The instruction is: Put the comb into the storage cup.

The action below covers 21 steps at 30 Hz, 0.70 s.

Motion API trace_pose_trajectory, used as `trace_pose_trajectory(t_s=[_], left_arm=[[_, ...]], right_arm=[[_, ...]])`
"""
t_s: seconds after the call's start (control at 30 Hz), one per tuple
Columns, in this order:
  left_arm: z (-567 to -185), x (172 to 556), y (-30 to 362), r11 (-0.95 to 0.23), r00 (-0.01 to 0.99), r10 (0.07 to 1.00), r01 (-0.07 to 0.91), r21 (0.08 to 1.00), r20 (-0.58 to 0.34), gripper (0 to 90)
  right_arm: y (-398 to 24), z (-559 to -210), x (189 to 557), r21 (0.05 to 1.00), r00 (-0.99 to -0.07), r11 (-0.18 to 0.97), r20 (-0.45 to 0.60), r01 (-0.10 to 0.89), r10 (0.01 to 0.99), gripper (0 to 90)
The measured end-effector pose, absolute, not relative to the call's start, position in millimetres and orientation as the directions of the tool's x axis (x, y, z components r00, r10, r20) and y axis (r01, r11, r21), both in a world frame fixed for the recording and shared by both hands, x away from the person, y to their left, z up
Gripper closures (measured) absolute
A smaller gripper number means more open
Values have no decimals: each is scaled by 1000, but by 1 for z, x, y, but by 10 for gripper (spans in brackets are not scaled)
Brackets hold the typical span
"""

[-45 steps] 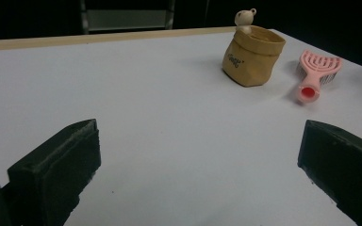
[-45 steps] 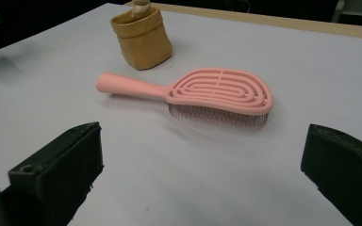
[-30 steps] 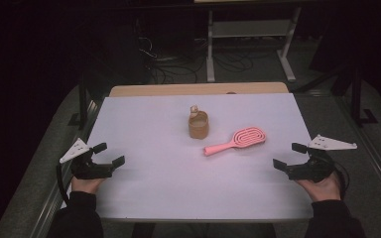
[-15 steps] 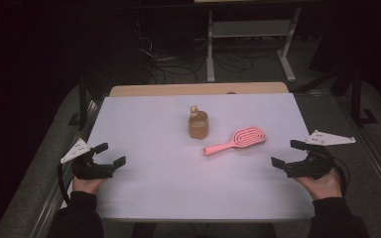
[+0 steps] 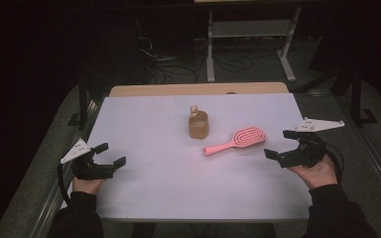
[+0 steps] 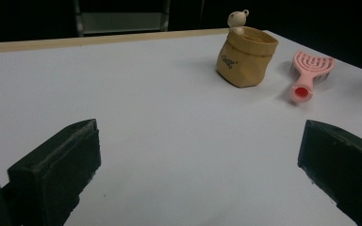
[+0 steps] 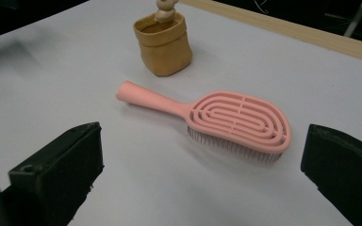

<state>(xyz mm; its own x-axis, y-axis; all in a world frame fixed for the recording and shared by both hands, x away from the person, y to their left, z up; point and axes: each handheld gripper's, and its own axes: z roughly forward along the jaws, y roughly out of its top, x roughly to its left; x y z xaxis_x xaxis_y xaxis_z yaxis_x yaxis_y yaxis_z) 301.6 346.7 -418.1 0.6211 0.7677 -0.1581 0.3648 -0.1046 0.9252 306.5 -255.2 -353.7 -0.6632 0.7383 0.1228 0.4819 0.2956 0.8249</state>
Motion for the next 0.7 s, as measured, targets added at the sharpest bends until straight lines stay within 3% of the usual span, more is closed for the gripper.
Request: trace_pose_trajectory(t_s=[0.7], left_arm=[[-418,301,346,-102,624,765,361,927,-159,0]], right_arm=[[-227,-350,332,799,-700,346,128,493,703,0]])
